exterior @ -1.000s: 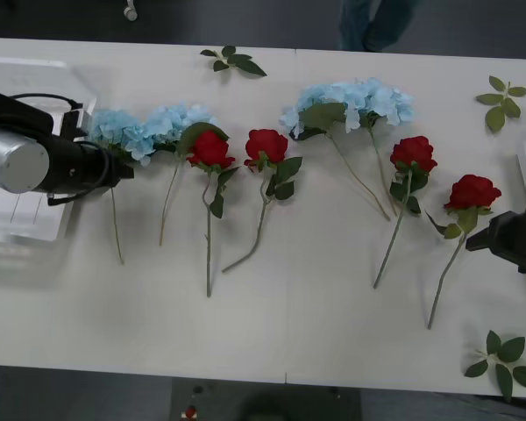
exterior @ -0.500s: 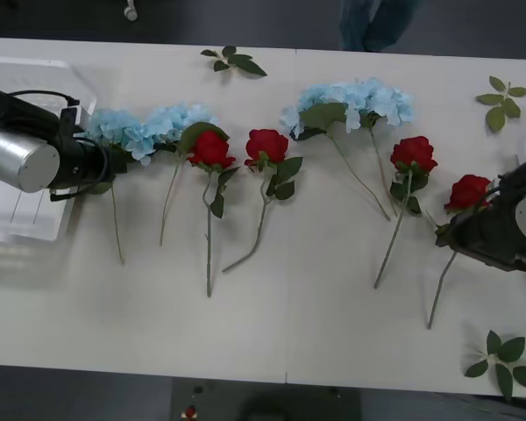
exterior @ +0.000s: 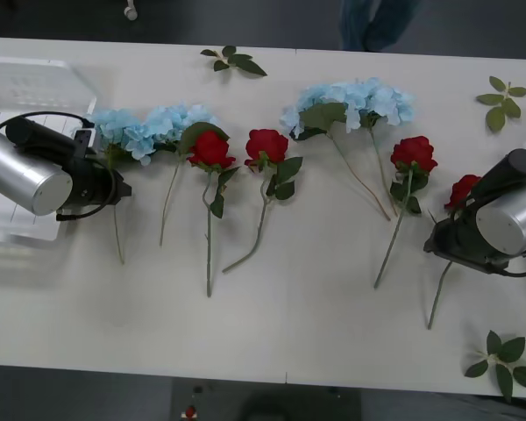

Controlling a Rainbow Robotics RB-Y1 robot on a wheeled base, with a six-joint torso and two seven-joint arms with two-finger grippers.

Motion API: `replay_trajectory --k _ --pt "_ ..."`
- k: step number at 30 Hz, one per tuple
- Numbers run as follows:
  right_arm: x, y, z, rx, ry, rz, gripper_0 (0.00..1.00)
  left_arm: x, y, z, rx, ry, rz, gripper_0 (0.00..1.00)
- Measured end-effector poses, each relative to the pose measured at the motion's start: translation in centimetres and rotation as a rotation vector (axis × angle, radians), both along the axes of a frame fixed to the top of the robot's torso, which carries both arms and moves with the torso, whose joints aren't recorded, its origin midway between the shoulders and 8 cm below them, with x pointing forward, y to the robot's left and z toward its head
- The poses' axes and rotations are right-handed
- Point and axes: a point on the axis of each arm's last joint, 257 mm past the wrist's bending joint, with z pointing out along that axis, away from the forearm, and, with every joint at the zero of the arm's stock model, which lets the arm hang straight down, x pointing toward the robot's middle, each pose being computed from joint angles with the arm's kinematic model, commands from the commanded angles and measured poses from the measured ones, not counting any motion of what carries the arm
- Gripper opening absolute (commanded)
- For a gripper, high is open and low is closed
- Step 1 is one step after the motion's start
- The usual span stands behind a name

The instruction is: Put the red flowers into the right box and the blue flowers into the left box

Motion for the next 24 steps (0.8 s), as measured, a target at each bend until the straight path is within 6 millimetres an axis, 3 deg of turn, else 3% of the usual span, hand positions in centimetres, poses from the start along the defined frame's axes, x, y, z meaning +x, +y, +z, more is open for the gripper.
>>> replay_trajectory --k 1,2,3,4,6,24 --pt "-0.1 0.0 0.0 -0.002 0.004 -0.001 0.75 0.0 0.0 0.0 0.0 0.0 0.0 0.66" --pt "-0.2 -0.1 -0.1 -0.004 0.009 -0.002 0.64 0.0 0.0 0.0 0.002 -0.001 0.0 0.41" --pt "-0.3 -0.2 -0.1 -0.006 0.014 -0.003 0.49 0.1 0.1 0.0 0.008 -0.003 -0.002 0.06" --pt "-0.4 -0.2 -0.1 -0.007 0.016 -0.004 0.32 0.2 0.3 0.1 0.018 -0.008 -0.004 0.0" --pt "-0.4 -0.2 -0.1 -0.008 0.016 -0.004 0.0 0.3 0.4 0.2 0.025 -0.013 -0.002 0.0" --pt "-1.0 -0.6 -0.3 -0.02 0.042 -0.01 0.0 0.7 -2.0 -0.1 -0.003 -0.032 -0.028 0.0"
